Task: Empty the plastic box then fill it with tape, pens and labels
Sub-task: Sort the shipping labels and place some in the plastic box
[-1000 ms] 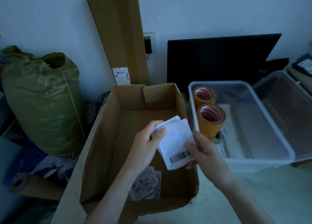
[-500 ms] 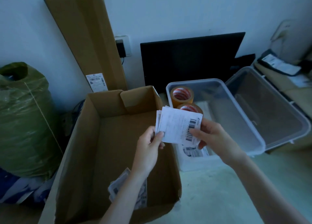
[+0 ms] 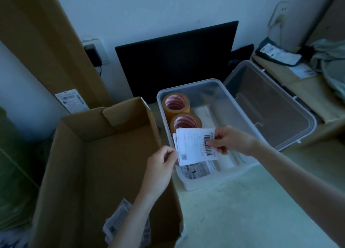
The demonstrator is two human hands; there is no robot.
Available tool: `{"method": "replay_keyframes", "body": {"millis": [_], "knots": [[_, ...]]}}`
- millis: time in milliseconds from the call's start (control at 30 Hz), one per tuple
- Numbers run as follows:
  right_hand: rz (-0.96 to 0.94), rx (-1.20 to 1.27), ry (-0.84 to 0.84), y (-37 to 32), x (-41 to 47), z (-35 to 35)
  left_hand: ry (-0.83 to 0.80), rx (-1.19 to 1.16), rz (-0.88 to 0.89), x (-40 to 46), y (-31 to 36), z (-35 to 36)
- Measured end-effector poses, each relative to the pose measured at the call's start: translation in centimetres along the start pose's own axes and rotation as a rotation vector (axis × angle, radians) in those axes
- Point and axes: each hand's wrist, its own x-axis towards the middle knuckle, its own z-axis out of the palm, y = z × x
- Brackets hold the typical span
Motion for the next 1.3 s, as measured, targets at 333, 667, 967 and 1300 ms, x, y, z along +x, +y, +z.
{"method": "replay_keyframes", "body": {"millis": [333,667,967,1300], "knots": [[0.356,-0.4,-0.228,4.8,6.4,0.0,0.178,-0.066,-0.112,0.2,-1.7,-0.7],[0.352,-0.378,-0.328,5.9,7.0,1.5,0.207,-0.088,-0.142,-0.5,-2.5,-1.3],[0.173,-0.218,-0.085,2.4,4.1,0.2,0.239,-0.038,-0.136,-1.3,-3.3,-2.9],[-0.171,0.171,0.025,-4.0,-2.8,5.2,0.213,0.264,-0.14,-5.4,-5.3,-7.3]]}}
